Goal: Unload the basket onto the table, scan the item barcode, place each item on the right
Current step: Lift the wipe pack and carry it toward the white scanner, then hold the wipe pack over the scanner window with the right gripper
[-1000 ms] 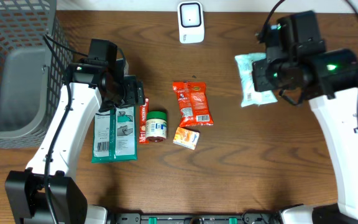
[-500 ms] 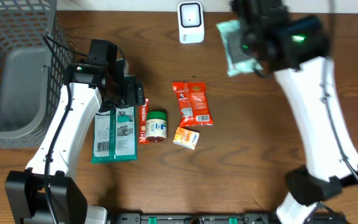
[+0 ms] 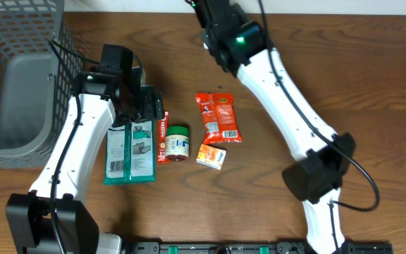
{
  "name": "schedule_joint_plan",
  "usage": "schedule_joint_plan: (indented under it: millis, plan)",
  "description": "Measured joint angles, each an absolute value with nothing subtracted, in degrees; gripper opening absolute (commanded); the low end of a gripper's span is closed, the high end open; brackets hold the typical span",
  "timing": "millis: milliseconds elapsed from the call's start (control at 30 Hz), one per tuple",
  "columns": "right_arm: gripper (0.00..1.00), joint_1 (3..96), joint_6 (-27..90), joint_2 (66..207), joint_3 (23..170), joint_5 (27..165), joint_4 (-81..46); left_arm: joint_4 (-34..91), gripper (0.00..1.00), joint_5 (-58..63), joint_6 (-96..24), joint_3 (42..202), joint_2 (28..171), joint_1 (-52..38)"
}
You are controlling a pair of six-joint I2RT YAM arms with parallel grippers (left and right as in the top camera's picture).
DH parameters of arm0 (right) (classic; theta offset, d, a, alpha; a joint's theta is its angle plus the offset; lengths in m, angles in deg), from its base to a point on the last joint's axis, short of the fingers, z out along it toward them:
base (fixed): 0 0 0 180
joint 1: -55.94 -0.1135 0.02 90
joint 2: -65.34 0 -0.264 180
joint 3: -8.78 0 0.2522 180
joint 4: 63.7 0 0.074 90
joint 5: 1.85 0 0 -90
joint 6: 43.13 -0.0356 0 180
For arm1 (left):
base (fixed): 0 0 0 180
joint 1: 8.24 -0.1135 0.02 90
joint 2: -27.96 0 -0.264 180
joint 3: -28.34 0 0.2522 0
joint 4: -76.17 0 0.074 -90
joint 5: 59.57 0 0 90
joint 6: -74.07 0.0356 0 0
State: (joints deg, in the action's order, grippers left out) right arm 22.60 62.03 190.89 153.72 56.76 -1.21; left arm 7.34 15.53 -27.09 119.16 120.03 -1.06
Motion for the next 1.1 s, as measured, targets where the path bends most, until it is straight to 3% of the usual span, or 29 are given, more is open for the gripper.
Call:
schedule_joint_plan:
  millis: [733, 1100]
  plan:
    - [0.01, 22.6, 102.9, 215.2, 153.7, 49.3, -59.1, 7.3, 0.87, 15.5, -27.1, 119.2, 120.0, -1.1]
    - [0.01, 23.1, 106.3, 219.3, 153.7, 49.1, -58.6, 7.3, 0.87, 15.5, -27.1, 119.2, 120.0, -1.1]
